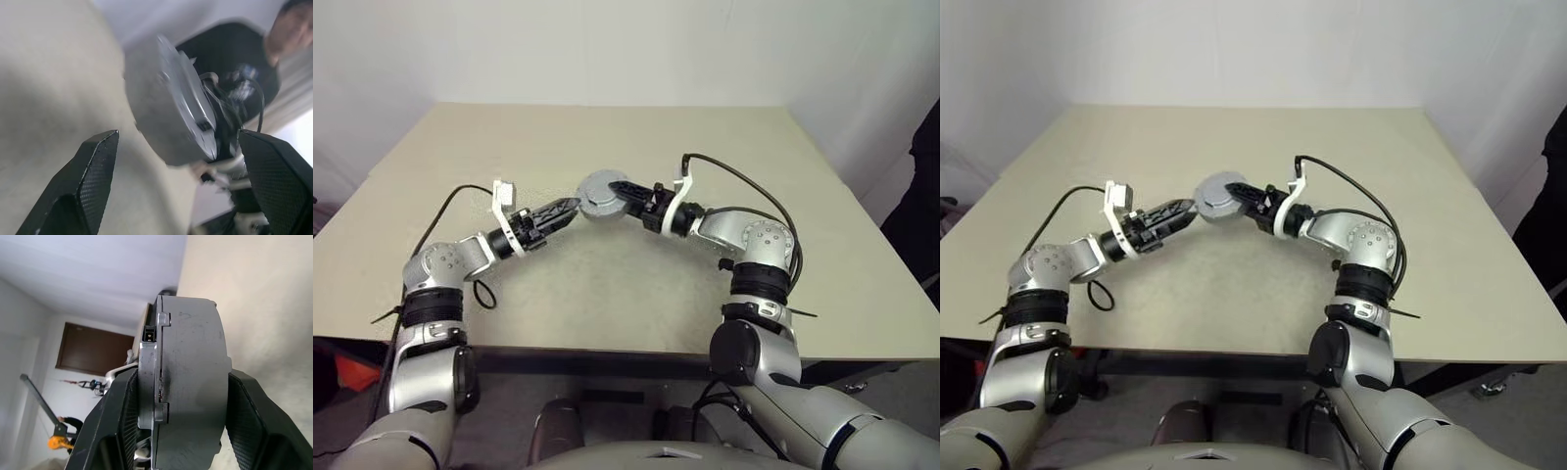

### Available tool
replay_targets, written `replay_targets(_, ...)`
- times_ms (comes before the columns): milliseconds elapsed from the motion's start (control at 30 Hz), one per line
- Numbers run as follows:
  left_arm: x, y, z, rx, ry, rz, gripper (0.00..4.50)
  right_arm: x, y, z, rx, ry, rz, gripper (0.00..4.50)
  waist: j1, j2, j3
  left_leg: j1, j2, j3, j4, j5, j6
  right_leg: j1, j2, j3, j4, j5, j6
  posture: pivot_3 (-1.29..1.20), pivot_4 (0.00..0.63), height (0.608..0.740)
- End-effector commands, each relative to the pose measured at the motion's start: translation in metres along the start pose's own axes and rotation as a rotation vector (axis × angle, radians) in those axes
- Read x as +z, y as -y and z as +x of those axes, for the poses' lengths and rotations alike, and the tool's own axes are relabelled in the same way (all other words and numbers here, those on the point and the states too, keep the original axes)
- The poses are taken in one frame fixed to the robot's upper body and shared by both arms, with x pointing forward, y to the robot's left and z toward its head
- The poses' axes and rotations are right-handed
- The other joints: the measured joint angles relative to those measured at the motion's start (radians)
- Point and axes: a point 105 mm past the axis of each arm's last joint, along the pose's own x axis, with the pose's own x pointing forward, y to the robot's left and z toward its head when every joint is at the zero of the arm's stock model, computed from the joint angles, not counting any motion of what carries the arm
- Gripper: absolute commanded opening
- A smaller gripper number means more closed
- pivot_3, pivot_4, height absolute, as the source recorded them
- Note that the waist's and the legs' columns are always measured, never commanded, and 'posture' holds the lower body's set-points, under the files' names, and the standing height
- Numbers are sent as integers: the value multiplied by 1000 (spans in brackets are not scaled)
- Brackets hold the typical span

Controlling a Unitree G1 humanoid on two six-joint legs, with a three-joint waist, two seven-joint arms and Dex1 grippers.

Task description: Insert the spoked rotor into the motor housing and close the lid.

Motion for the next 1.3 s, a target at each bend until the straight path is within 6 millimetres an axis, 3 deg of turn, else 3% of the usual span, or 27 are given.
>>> replay_targets(33, 10, 12, 9, -47, 42, -7, 4095, 5, -26, -3, 96, 21, -47, 2041, 1, 0, 0, 0, 0, 0, 0, 0, 0, 0, 0, 0, 0, 0, 0, 0, 0, 740)
replay_targets(600, 3, 3, 39, -68, 137, -93, 4095, 4, -26, -5, 77, 19, -75, 2041, 6, 0, 0, -4, 0, -2, 1, 0, 0, 0, 0, -3, -2, 2, 4, 0, 0, 740)
replay_targets(700, 1, 2, 40, -67, 133, -98, 3472, 4, -26, -5, 76, 21, -77, 2041, 7, 0, 0, -4, 0, -2, 1, 0, 0, 0, 0, -3, -2, 3, 4, 0, 0, 740)
replay_targets(833, 0, 3, 39, -71, 128, -101, 2280, 4, -25, -4, 74, 24, -79, 2041, 7, 0, 0, -5, 0, -3, 1, 0, 0, 0, 0, -4, -3, 3, 4, 0, 0, 740)
replay_targets(1300, 1, -1, 34, -35, 126, -86, 2257, 6, -20, -2, 43, 49, -95, 2041, 10, 0, 0, -6, 0, -3, 2, 0, 0, 0, 0, -5, -3, 3, 4, 0, 0, 740)
